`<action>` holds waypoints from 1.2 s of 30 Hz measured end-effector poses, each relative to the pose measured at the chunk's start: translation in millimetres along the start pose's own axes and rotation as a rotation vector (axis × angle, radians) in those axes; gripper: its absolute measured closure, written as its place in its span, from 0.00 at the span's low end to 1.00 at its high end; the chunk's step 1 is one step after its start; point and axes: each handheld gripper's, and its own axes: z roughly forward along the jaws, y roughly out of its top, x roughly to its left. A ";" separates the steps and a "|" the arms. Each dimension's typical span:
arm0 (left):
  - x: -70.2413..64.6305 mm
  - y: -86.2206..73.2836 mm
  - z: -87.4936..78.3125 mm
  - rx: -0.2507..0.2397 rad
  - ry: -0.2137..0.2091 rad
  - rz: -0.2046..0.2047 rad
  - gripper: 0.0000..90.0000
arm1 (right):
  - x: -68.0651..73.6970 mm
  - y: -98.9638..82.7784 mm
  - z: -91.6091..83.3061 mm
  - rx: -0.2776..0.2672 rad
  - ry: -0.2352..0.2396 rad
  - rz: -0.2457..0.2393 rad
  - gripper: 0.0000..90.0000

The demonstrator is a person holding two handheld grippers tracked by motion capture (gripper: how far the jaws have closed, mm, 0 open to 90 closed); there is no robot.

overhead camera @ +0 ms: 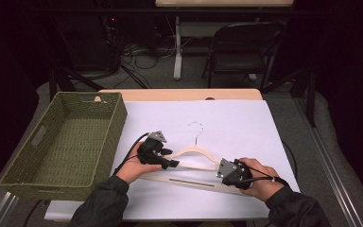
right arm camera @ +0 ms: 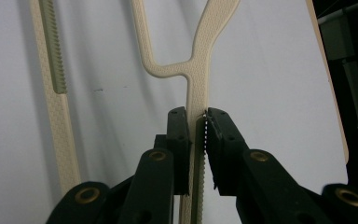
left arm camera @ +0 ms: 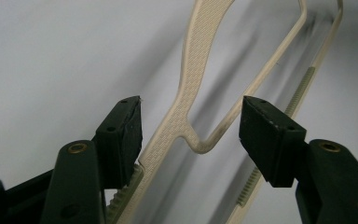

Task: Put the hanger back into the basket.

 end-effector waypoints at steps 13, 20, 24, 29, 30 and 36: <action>6.7 0.4 5.8 0.036 -0.024 -0.008 0.46 | -0.1 0.4 0.0 -0.007 -0.007 -0.017 0.89; 7.7 0.6 5.3 0.045 -0.022 -0.006 0.47 | -0.4 0.4 1.6 -0.012 -0.014 -0.021 0.89; 7.4 0.6 4.2 0.043 -0.021 -0.008 0.48 | -0.3 0.4 1.5 -0.012 -0.018 -0.020 0.89; 7.7 0.4 2.5 0.047 -0.027 -0.006 0.51 | 0.3 1.0 1.8 -0.007 -0.027 -0.023 0.89; 7.3 0.3 1.8 0.048 -0.032 -0.003 0.52 | 0.3 1.0 1.6 -0.007 -0.028 -0.022 0.89; 1.7 0.0 -2.3 0.064 -0.050 0.028 0.57 | 0.4 1.9 0.3 -0.018 -0.042 -0.030 0.89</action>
